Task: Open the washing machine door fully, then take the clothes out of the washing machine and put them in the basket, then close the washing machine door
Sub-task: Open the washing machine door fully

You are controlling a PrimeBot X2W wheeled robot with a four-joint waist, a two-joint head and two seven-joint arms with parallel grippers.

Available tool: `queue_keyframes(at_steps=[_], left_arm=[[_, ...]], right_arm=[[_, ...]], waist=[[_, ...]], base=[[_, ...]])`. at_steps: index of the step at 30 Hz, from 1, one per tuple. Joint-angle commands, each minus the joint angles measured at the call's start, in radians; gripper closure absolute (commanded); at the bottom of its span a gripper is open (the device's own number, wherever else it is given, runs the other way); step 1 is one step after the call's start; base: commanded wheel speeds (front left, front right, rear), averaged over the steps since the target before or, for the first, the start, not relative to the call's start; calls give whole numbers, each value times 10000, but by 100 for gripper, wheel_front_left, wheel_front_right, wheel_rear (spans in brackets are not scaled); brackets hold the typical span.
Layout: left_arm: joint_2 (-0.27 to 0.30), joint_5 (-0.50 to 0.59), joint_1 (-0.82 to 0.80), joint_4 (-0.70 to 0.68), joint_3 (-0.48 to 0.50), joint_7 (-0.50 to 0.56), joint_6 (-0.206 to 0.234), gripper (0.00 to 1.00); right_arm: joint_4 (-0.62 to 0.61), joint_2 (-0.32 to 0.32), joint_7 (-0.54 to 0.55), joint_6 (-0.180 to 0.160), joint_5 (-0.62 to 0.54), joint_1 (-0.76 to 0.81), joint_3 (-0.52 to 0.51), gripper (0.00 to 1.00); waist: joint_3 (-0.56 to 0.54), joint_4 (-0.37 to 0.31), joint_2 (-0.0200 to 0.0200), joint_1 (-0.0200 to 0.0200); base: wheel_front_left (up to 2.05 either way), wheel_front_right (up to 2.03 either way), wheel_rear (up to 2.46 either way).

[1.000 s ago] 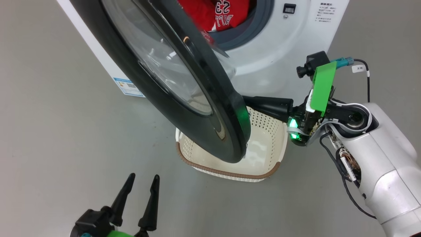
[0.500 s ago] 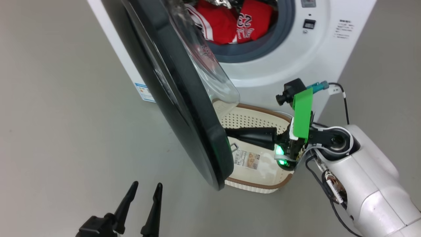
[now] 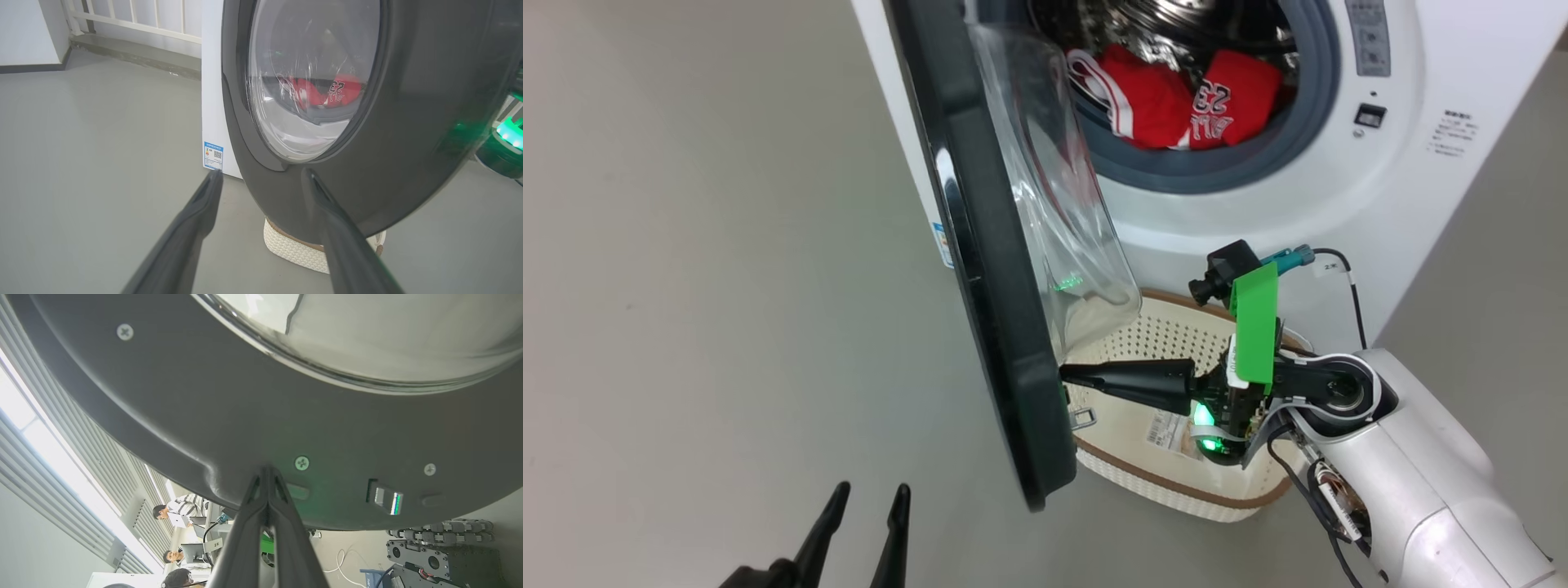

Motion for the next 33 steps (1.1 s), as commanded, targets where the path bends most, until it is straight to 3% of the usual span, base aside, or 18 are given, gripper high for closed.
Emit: queue_keyframes(at_steps=[1,15,28,30,33], left_arm=[[93,73,-16,-293,417,-92,49,0],[93,-59,42,-567,713,-92,212,0],[93,-72,15,-599,725,-92,225,0],[93,-67,-1,-577,725,-92,218,0],[93,-34,-17,-544,723,-92,199,0]], right_arm=[[-355,332,88,77,120,52,206,100],[-596,352,-377,77,1045,-341,1581,100],[-633,353,-894,77,901,-382,1750,100],[-622,353,-1020,77,749,-347,1681,75],[-589,353,-1204,77,469,-232,1516,55]], waist=[[-116,175,0,0],[32,347,0,0],[40,312,0,0],[31,302,0,0],[3,283,0,0]], base=[[0,0,0],[0,0,0],[0,0,0],[0,0,0],[0,0,0]])
